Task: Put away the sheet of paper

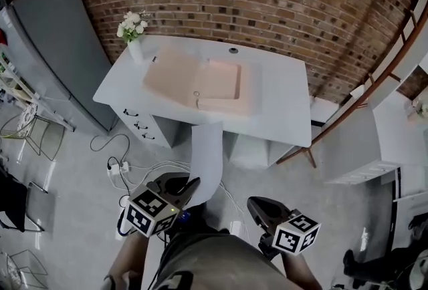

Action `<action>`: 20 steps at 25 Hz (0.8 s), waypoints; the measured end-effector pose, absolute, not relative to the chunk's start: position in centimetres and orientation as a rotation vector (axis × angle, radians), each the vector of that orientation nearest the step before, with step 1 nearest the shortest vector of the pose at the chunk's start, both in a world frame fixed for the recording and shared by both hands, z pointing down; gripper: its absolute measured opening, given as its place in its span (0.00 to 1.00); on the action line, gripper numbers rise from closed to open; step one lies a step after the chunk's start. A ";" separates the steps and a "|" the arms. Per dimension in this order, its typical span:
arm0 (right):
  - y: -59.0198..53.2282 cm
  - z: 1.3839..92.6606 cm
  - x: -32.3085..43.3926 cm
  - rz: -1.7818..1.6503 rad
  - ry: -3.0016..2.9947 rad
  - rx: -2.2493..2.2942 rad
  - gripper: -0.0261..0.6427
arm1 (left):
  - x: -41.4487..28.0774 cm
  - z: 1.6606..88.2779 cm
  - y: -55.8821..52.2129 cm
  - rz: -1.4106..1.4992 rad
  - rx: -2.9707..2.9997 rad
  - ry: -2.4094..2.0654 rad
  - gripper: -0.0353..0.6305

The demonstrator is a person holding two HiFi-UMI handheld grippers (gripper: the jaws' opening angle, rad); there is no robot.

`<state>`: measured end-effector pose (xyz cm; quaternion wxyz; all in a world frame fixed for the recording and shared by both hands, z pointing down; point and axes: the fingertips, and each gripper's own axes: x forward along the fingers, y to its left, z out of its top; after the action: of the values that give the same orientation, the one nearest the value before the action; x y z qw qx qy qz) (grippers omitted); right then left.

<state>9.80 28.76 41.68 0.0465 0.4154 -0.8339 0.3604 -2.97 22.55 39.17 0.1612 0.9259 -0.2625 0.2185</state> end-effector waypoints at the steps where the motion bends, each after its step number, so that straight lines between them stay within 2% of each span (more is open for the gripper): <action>1: 28.1 41.7 9.4 1.097 -2.535 1.263 0.07 | -3.2 39.2 21.8 0.621 2.651 -0.742 0.07; 20: 16.9 41.7 -0.6 1.042 -2.423 1.214 0.07 | -12.5 41.1 10.3 0.700 2.709 -0.728 0.07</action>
<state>-0.58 16.88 41.71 0.1185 0.4151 -0.8286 0.3564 -12.55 10.34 41.12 0.1249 0.9297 -0.2499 0.2401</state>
